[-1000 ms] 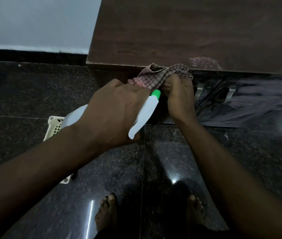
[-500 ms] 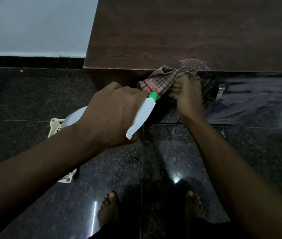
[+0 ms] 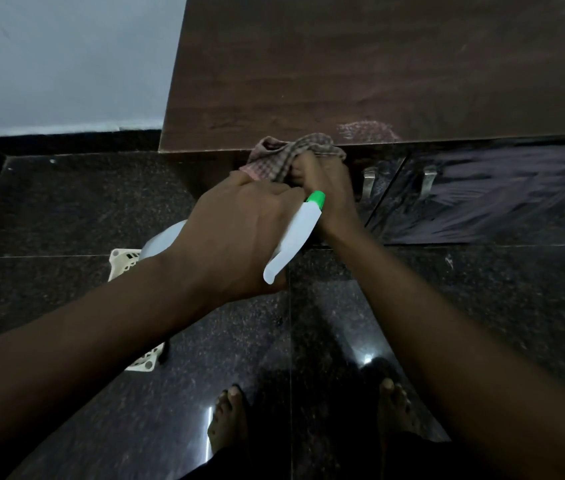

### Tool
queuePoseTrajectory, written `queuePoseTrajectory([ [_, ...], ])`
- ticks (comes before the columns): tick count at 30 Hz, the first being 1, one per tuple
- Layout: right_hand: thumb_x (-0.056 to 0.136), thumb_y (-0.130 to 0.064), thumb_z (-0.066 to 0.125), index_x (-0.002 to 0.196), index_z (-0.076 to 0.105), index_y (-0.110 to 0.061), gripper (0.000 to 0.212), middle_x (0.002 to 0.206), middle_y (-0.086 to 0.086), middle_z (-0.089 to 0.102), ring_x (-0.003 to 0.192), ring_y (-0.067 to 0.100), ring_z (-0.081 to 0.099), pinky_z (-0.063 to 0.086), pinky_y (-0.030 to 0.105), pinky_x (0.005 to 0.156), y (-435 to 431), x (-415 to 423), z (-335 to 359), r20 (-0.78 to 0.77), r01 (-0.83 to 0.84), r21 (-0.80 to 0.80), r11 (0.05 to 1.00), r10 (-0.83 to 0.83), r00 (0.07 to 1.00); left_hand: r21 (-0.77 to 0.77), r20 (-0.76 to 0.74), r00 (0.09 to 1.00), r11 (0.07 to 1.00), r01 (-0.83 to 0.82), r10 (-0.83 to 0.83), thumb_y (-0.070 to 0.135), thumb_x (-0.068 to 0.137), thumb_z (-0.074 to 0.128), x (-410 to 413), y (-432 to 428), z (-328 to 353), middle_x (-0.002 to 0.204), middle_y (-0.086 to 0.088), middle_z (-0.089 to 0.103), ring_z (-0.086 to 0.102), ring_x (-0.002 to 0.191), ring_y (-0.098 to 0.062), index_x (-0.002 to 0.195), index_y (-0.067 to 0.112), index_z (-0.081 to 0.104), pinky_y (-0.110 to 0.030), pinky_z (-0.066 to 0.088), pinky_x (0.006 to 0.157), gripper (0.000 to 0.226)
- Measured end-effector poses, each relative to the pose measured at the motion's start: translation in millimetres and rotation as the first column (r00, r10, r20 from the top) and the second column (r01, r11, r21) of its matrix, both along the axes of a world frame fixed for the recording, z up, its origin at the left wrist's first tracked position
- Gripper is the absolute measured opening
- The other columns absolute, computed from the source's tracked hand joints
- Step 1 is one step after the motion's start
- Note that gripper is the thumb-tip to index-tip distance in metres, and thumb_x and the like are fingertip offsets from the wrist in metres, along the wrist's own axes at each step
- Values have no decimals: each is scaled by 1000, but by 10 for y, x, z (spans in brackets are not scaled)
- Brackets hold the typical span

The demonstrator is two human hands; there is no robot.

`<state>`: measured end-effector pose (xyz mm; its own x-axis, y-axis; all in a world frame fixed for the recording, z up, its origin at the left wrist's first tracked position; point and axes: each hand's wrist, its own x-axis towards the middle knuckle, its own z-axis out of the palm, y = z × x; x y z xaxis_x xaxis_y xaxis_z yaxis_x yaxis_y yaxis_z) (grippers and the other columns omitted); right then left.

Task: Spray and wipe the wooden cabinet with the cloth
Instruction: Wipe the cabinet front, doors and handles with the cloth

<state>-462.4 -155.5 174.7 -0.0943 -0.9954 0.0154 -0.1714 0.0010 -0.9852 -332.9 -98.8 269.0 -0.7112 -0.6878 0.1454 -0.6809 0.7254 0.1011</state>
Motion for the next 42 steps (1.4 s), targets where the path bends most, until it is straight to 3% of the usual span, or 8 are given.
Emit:
queuePoseTrajectory([
  [2, 86, -30, 39, 58, 43, -9, 35, 57, -6, 55, 53, -1, 49, 35, 33, 56, -8, 88, 24, -81, -56, -13, 998, 55, 995, 0, -17, 1000, 1000, 14, -14, 26, 67, 36, 13, 28, -3, 66, -2, 57, 53, 56, -28, 75, 20, 41, -36, 47, 63, 11],
  [7, 84, -36, 40, 67, 59, -3, 42, 75, 19, 67, 78, 35, 64, 51, 55, 75, -4, -52, 12, -11, 81, 36, 996, -80, 997, -14, 27, 1000, 1000, -15, 15, 19, 64, 47, 86, 46, -30, 65, -3, 56, 52, 54, -29, 73, 18, 42, -35, 44, 61, 10],
  [10, 81, -33, 40, 61, 54, -18, 28, 65, 1, 60, 67, 22, 57, 47, 39, 63, 51, -376, 31, 81, 233, 86, 969, -240, 967, -1, 21, 998, 999, -52, 53, 20, 63, 43, 145, 44, -17, 65, -1, 54, 50, 55, -27, 74, 20, 37, -37, 43, 62, 12],
  [12, 79, -32, 40, 73, 59, 1, 38, 65, 2, 59, 61, 19, 55, 43, 28, 56, 58, -573, 30, 183, 278, 137, 951, -301, 936, 10, 8, 998, 998, -70, 70, 27, 68, 32, 174, 40, -13, 67, 0, 52, 49, 58, -26, 75, 21, 34, -38, 42, 64, 9],
  [22, 88, -34, 40, 67, 63, -16, 35, 67, -2, 68, 59, 10, 65, 52, 23, 55, 67, -571, 50, 262, 291, 184, 939, -333, 906, 17, 15, 997, 997, -70, 70, 23, 65, 44, 45, -5, -21, 68, -1, 52, 48, 58, -25, 74, 17, 41, -34, 35, 64, 11],
  [30, 99, -23, 38, 78, 63, -17, 33, 70, 0, 68, 65, 15, 63, 54, 37, 73, 191, -977, -31, 612, 414, 437, 798, -601, 514, 12, 35, 999, 1000, -16, 15, 23, 68, 46, -231, -54, -7, 68, 1, 47, 41, 57, -22, 76, 20, 33, -30, 27, 62, 16],
  [36, 90, -34, 61, 103, 68, -17, 23, 110, 12, 71, 103, 27, 66, 56, 45, 88, 363, -787, 46, 642, 327, 240, 914, -402, 653, 14, 45, 999, 1000, -20, 20, 24, 68, 44, -330, -77, 17, 70, 4, 41, 34, 60, -20, 78, 18, 38, -31, 26, 63, 13],
  [42, 75, -37, 83, 53, 62, -23, 33, 51, -15, 54, 50, 2, 43, 41, 22, 49, 292, -692, 115, 298, 397, 36, 917, -389, 872, 46, 49, 998, 998, -39, 37, 21, 69, 53, -343, -51, -8, 70, 2, 47, 44, 59, -25, 76, 16, 41, -32, 29, 63, 15],
])
